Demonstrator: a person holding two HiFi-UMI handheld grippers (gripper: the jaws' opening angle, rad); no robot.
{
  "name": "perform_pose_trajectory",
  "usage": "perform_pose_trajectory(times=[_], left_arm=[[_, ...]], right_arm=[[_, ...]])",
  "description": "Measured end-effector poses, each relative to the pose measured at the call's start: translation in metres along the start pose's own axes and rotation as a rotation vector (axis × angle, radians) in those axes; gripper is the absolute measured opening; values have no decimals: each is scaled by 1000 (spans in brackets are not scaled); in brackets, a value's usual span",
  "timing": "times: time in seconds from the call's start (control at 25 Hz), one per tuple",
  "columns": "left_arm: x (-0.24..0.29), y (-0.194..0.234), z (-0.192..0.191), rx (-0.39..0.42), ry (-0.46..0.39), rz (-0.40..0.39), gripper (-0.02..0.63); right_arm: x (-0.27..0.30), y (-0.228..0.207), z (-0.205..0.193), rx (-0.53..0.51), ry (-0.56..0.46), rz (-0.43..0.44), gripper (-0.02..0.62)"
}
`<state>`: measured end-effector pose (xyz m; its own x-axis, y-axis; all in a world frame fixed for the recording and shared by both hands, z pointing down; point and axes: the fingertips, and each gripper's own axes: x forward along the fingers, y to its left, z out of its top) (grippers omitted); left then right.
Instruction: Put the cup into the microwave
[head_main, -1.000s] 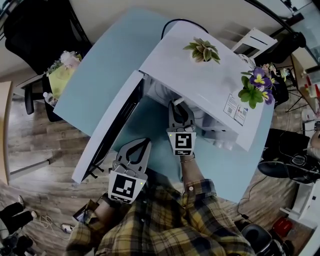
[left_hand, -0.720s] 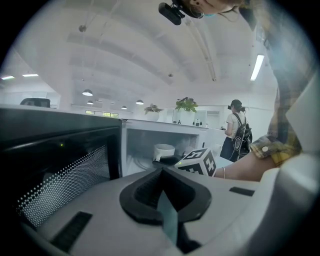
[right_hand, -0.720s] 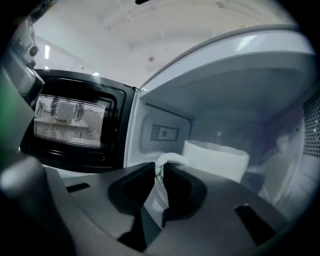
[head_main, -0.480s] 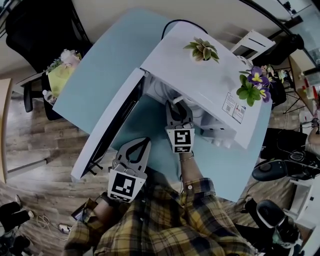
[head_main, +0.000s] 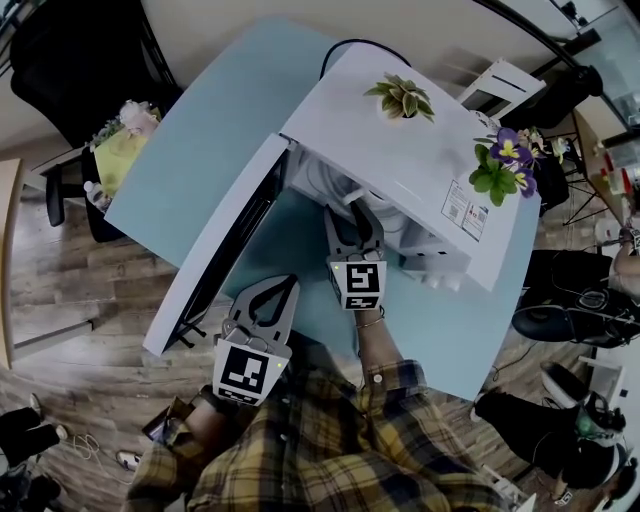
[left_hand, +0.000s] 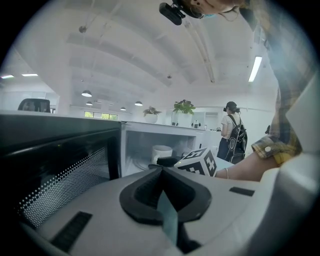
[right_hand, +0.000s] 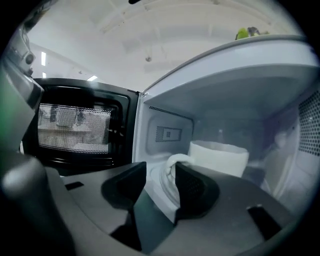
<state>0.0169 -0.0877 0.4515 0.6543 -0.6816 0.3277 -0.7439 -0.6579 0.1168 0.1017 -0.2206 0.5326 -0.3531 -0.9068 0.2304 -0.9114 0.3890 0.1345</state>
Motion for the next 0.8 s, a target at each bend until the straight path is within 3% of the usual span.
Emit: perform_pose_trajectory(times=[0.52,0.8], left_arm=[[-9,1,15,20,-39,8,-8],[-17,-1,36,41,-88,16,-8]], right_arm=[[-47,-7,8,43,14,-15,164],[-85,-9,36,75,-41,5,163]])
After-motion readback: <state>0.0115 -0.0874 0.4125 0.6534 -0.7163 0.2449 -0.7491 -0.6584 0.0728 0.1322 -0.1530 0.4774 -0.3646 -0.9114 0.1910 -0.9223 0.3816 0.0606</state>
